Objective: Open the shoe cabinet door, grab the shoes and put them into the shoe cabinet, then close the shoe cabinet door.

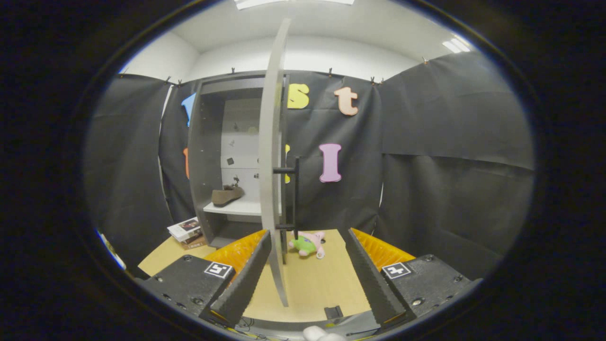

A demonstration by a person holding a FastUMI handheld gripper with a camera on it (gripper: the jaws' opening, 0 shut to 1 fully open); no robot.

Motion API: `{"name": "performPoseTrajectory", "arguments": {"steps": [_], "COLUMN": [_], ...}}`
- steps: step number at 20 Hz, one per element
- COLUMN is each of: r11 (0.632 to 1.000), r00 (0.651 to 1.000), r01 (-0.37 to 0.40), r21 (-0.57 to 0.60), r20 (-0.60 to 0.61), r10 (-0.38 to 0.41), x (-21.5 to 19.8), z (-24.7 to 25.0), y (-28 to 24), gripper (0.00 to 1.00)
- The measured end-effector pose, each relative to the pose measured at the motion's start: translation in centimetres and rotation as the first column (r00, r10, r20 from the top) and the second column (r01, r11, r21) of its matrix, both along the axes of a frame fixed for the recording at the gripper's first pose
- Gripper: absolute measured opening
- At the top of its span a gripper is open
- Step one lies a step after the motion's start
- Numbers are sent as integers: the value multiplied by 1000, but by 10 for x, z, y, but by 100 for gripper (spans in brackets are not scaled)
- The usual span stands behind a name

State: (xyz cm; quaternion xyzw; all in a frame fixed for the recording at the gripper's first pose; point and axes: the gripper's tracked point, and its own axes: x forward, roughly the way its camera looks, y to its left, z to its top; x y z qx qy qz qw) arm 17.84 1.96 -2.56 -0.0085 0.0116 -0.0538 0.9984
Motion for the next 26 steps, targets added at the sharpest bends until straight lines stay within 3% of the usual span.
{"name": "performPoseTrajectory", "arguments": {"steps": [4,10,16,20,24,26], "r11": [1000,992,968,933,925,927], "r00": [1000,983,936,879,836,831], "r01": [-2,-112,-243,-329,-338,-340], "r21": [-22,54,64,146,175,155], "r20": [0,-139,-247,-315,-396,-413], "r10": [2,119,251,359,380,374], "x": [5,38,69,93,125,146], "z": [-37,-134,-226,-283,-337,-355], "y": [40,118,189,237,269,281], "gripper": [100,100,100,100,99,99]}}
